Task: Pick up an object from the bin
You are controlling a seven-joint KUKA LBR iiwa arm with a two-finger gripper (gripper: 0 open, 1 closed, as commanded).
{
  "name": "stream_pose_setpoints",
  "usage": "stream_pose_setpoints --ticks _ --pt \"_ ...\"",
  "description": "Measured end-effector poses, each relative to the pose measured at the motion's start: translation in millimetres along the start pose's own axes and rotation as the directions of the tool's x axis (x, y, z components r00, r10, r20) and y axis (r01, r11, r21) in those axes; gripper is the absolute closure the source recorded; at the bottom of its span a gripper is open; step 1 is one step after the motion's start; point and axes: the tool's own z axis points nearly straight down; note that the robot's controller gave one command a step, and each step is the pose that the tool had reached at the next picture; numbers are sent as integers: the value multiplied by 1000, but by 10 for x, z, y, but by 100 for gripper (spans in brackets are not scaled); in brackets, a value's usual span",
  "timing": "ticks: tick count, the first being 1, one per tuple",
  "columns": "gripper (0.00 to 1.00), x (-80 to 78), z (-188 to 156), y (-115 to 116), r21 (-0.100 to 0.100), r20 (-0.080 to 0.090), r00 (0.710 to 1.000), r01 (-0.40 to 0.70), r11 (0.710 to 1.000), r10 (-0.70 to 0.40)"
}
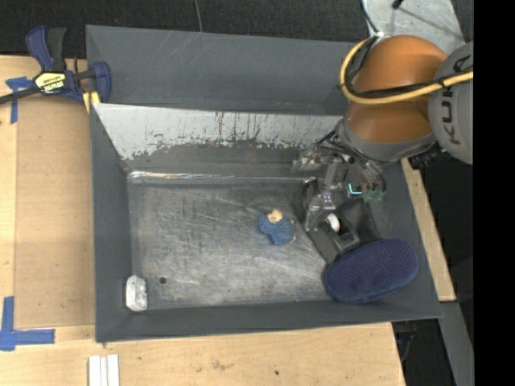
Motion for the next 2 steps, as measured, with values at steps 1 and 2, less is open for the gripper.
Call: stream_pose_setpoints --ticks 1,2 --pt "0 -3 1190 245 3 14 979 201 980 -201" --pt "100 -37 1138 248 4 25 979 200 980 -200"
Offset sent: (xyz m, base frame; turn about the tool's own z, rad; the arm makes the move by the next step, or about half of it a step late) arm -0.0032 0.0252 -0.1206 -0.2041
